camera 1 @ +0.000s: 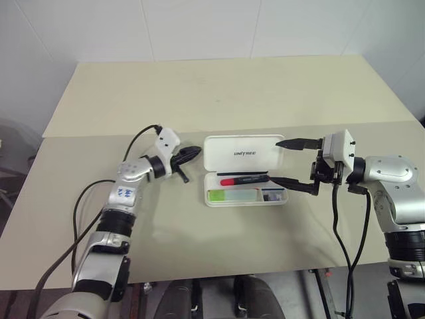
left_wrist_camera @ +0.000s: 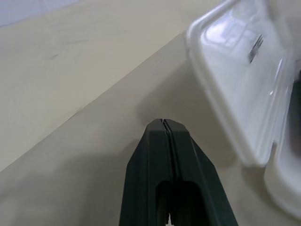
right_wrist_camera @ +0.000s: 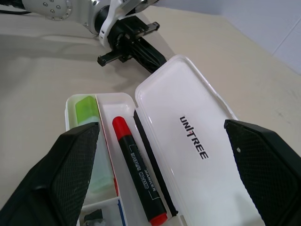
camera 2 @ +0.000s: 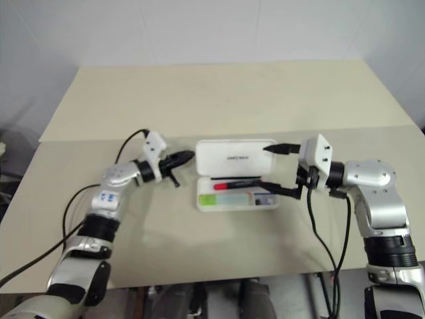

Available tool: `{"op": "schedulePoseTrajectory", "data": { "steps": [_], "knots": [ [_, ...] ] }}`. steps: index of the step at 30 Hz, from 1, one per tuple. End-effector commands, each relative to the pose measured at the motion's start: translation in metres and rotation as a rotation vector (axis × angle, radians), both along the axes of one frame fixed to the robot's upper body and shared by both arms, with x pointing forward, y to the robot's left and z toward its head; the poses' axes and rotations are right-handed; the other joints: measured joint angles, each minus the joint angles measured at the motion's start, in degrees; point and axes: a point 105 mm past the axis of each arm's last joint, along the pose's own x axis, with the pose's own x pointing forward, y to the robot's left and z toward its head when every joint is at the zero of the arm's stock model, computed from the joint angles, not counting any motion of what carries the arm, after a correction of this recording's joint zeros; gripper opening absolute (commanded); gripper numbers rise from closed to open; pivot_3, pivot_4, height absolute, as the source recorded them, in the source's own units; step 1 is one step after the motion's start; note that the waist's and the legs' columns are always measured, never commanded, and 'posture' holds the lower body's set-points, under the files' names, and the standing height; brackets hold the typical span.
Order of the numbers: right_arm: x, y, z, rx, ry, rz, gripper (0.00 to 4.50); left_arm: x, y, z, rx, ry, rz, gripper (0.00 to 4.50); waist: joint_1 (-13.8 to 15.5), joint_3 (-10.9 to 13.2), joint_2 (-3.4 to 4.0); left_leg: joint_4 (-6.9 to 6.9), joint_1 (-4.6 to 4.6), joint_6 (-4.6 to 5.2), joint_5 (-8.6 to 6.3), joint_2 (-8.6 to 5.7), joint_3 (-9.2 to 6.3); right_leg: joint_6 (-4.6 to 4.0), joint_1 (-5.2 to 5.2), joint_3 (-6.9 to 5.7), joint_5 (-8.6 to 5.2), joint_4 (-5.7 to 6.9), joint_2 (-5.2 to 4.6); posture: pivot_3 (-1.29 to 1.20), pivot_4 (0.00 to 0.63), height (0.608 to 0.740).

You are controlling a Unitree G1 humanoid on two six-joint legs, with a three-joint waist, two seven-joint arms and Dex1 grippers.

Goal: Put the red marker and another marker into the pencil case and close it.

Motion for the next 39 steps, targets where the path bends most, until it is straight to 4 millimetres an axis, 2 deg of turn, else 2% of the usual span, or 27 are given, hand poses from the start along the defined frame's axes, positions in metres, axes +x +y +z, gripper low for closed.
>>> {"op": "schedulePoseTrajectory", "data": {
  "steps": [1, 8, 15, 20, 23, 26, 30, 34, 39],
  "knots": [
    [-0.002, 0.002, 0.009, 0.018, -0.034, 0.005, 4.50, -0.005, -0.015, 0.020, -0.024, -0.072, -0.092, 0.03, 0.02, 0.00, 0.00, 0.06, -0.02, 0.00, -0.02, 0.01, 0.00, 0.00, 0.00, -0.03, 0.00, 0.00, 0.00, 0.00, 0.150, 0.740],
    [-0.002, 0.004, 0.013, 0.041, -0.035, -0.002, 4.50, -0.020, -0.027, 0.022, 0.056, -0.135, -0.238, 0.03, -0.25, 0.00, -0.01, 0.39, -0.07, 0.06, -0.14, 0.05, 0.02, 0.07, 0.04, -0.10, 0.04, 0.06, -0.03, 0.00, 0.150, 0.740],
    [-0.012, 0.003, 0.023, 0.070, 0.015, 0.028, 4.50, -0.027, -0.019, 0.017, 0.174, -0.166, -0.291, 0.03, -0.34, 0.00, 0.00, 0.38, -0.07, 0.08, -0.16, 0.07, -0.01, 0.06, 0.03, -0.08, 0.04, 0.06, -0.04, 0.00, 0.150, 0.740],
    [-0.027, -0.005, 0.014, -0.013, 0.116, 0.079, 4.50, -0.032, -0.020, 0.023, 0.226, -0.197, -0.345, 0.03, 0.00, 0.00, 0.00, 0.39, -0.13, 0.34, -0.33, 0.07, -0.03, 0.06, 0.03, -0.06, 0.04, -0.01, -0.08, 0.00, 0.150, 0.740],
    [-0.030, -0.012, 0.011, -0.040, 0.148, 0.074, 4.50, -0.037, -0.024, 0.025, 0.237, -0.199, -0.390, 0.03, 0.17, 0.00, 0.00, 0.44, -0.17, 0.31, -0.35, 0.07, -0.02, 0.06, 0.04, -0.06, 0.04, -0.05, -0.16, 0.00, 0.150, 0.740],
    [-0.025, -0.022, 0.012, -0.054, 0.140, 0.033, 4.50, -0.054, -0.034, 0.021, 0.334, -0.205, -0.506, 0.03, 0.19, 0.00, 0.00, 0.45, -0.18, 0.30, -0.36, 0.06, 0.01, 0.06, 0.04, -0.07, 0.04, -0.07, -0.21, 0.00, 0.150, 0.740],
    [-0.022, -0.021, 0.013, -0.046, 0.129, 0.023, 4.50, -0.063, -0.048, 0.026, 0.310, -0.198, -0.551, 0.03, 0.31, 0.00, 0.00, 0.45, -0.19, 0.28, -0.35, 0.06, 0.01, 0.06, 0.04, -0.07, 0.04, -0.08, -0.20, 0.00, 0.150, 0.740],
    [-0.023, -0.020, 0.013, -0.045, 0.126, 0.018, 4.50, -0.072, -0.052, 0.017, 0.373, -0.167, -0.588, 0.03, 0.36, 0.00, 0.00, 0.46, -0.18, 0.28, -0.35, 0.06, 0.01, 0.06, 0.04, -0.06, 0.04, -0.06, -0.19, 0.00, 0.150, 0.740],
    [-0.023, -0.021, 0.015, -0.038, 0.112, -0.002, 4.50, -0.073, -0.057, 0.004, 0.447, -0.121, -0.562, 0.03, 0.53, 0.01, 0.00, 0.48, -0.18, 0.30, -0.35, 0.07, 0.00, 0.06, 0.05, -0.06, 0.04, -0.04, -0.18, 0.00, 0.150, 0.740]
  ]
}}
